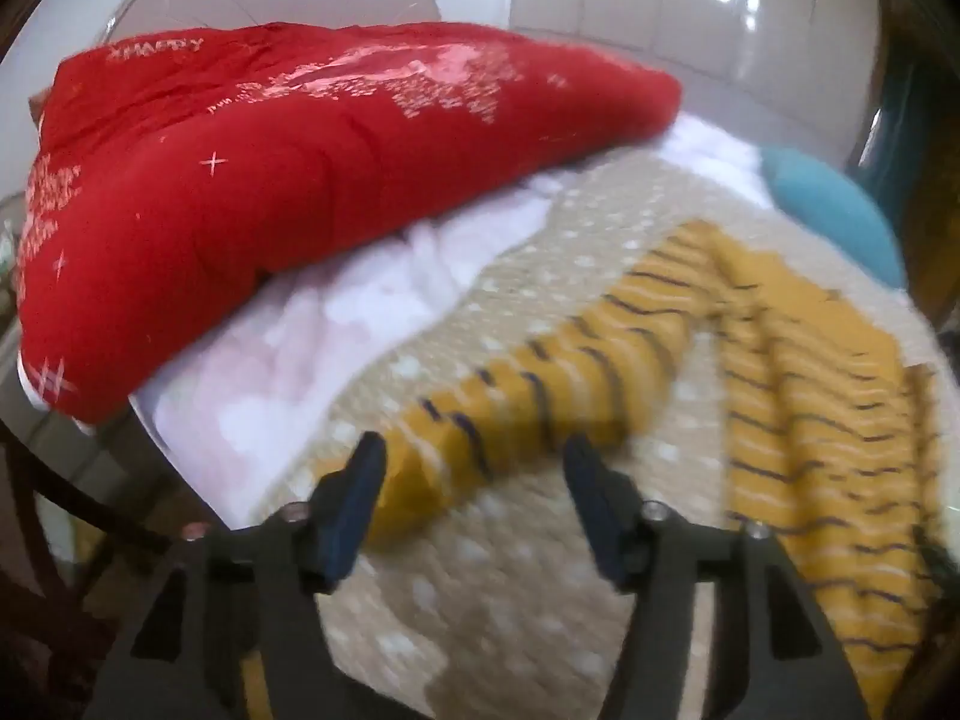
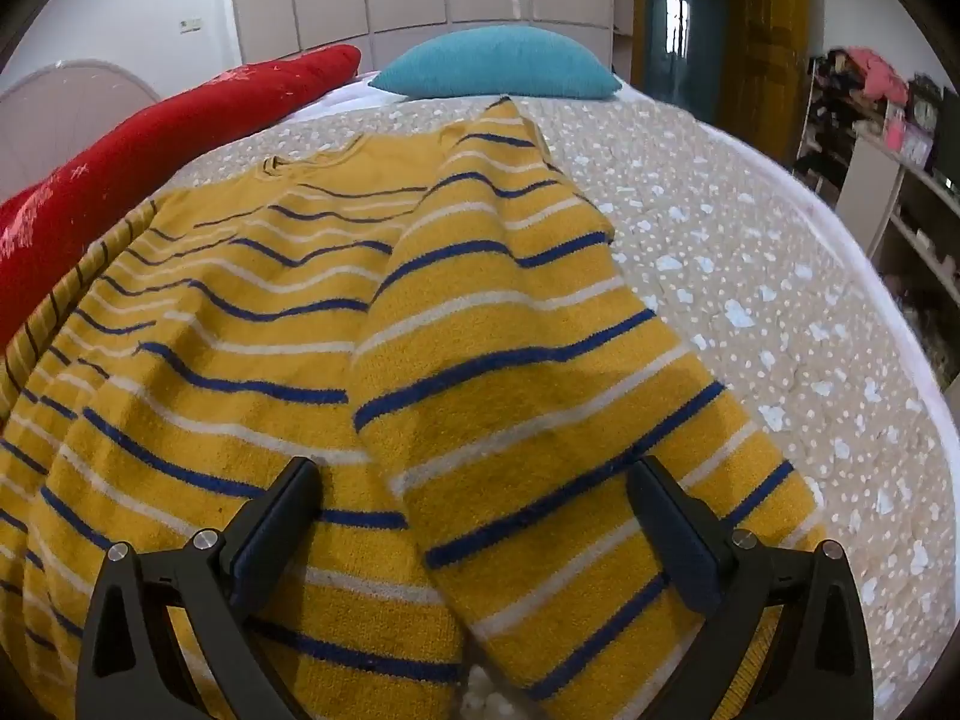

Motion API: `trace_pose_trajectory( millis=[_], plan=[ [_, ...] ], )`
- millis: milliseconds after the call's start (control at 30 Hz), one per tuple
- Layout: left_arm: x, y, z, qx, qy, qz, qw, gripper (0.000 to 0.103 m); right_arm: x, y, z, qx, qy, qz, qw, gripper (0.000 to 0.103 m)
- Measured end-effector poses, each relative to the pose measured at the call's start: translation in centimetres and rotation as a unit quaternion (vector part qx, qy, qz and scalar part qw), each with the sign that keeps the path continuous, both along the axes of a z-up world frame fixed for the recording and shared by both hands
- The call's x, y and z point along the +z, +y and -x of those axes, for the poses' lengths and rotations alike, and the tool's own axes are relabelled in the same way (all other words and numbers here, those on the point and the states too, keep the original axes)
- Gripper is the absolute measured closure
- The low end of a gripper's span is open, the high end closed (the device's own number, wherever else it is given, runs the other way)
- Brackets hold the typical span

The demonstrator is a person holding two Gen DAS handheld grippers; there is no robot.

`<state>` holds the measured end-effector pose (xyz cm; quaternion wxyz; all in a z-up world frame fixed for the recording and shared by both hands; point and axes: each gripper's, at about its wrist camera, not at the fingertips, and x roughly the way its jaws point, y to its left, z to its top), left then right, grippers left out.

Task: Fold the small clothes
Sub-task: 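Grasp a sweater sleeve with the right gripper, fold it across the body, release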

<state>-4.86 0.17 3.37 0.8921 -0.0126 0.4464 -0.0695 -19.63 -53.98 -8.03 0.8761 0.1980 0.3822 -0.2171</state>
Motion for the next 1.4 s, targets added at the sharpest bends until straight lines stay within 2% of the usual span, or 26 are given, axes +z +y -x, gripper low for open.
trace_pose_trajectory(
  millis=[33,100,167,233,267,300,333,400,433,500,600,700,800,833,867,900,933,967,1033,1100,1133,1200,1233,1267,1300,1400],
  plan=[
    [0.4,0.1,0.7,-0.005,-0.002,0.014,0.9999,0.027,0.1,-0.4,0.0,-0.002,0.000,-0.014,1.000,0.000],
    [1.0,-1.1,3.1,-0.017,-0.015,0.020,0.9995,0.018,0.5,-1.8,0.8,-0.008,-0.002,-0.044,0.999,0.000],
    [2.4,-2.4,5.0,-0.038,-0.024,0.019,0.9988,0.017,0.5,-1.0,-0.6,0.003,0.015,-0.036,0.999,0.000],
    [3.0,-4.0,5.9,-0.060,-0.030,0.015,0.9977,0.017,0.8,0.4,-0.8,0.019,0.031,0.022,0.999,0.000],
    [3.6,-4.7,5.6,-0.080,-0.012,0.007,0.9967,0.017,1.2,0.6,-0.6,0.022,0.027,0.028,0.999,0.006],
    [3.3,-4.9,6.4,-0.084,-0.025,0.020,0.9960,0.017,1.5,0.2,-0.1,0.025,0.016,0.030,0.999,0.014],
    [3.2,-5.4,7.0,-0.088,-0.033,0.021,0.9954,0.017,2.9,-0.3,1.4,0.033,-0.007,-0.011,0.999,0.030],
    [3.0,-6.0,7.2,-0.096,-0.021,0.020,0.9950,0.017,5.4,-1.5,4.5,0.021,-0.076,-0.043,0.996,0.032],
    [2.5,-6.3,7.0,-0.099,-0.012,0.019,0.9949,0.017,6.6,-1.8,5.5,0.008,-0.075,-0.022,0.997,0.032],
    [1.2,-6.4,7.3,-0.101,0.001,0.030,0.9944,0.017,7.4,-2.9,7.6,-0.020,-0.077,-0.007,0.997,0.032],
    [-1.0,-6.7,6.8,-0.110,0.049,0.045,0.9917,0.017,6.2,-5.6,9.9,-0.060,-0.024,-0.004,0.998,0.032],
    [-2.1,-7.2,7.5,-0.124,0.060,0.057,0.9888,0.017,3.5,-6.6,11.9,-0.070,-0.041,-0.046,0.996,0.032],
    [-2.5,-8.5,7.9,-0.135,0.053,0.036,0.9888,0.017,1.4,-5.8,11.2,-0.064,-0.027,-0.057,0.996,0.032],
    [-2.4,-8.7,8.0,-0.138,0.051,0.033,0.9885,0.017,0.6,-5.9,11.3,-0.067,-0.041,-0.054,0.995,0.033],
    [-2.3,-8.9,8.2,-0.140,0.049,0.029,0.9885,0.017,0.3,-5.9,10.8,-0.070,-0.032,-0.042,0.996,0.039],
    [-2.4,-9.0,8.2,-0.139,0.046,0.025,0.9889,0.017,0.4,-5.7,10.7,-0.069,-0.036,-0.035,0.996,0.056],
    [-2.3,-8.9,8.2,-0.136,0.045,0.022,0.9894,0.017,0.5,-5.6,10.8,-0.054,-0.057,-0.060,0.995,0.080],
    [-2.3,-8.8,8.1,-0.133,0.044,0.021,0.9899,0.017,0.7,-5.9,10.9,-0.041,-0.074,-0.087,0.993,0.094],
    [-2.6,-8.3,7.8,-0.126,0.042,0.023,0.9909,0.017,2.1,-6.2,11.4,-0.043,-0.076,-0.084,0.993,0.094],
    [-2.8,-8.1,7.5,-0.121,0.044,0.023,0.9914,0.017,2.9,-7.4,12.2,-0.074,-0.055,-0.040,0.995,0.094],
    [-2.9,-8.0,7.4,-0.121,0.045,0.024,0.9914,0.017,3.2,-8.8,12.8,-0.110,-0.034,-0.017,0.993,0.094],
    [-3.1,-8.0,7.5,-0.125,0.045,0.025,0.9908,0.017,3.4,-11.2,13.8,-0.173,-0.001,0.024,0.985,0.094],
    [-3.2,-8.1,7.5,-0.129,0.045,0.026,0.9902,0.017,3.3,-12.8,14.5,-0.218,0.032,0.054,0.974,0.094],
    [-3.4,-8.4,7.7,-0.137,0.048,0.028,0.9890,0.017,3.3,-13.5,14.9,-0.234,0.045,0.057,0.969,0.092],
    [-3.7,-8.6,7.7,-0.144,0.051,0.029,0.9879,0.017,3.4,-13.8,15.6,-0.239,0.038,0.045,0.969,0.091],
    [-5.2,-9.6,7.8,-0.163,0.072,0.031,0.9835,0.017,4.5,-11.2,16.1,-0.185,-0.022,-0.009,0.983,0.086]
  ],
)
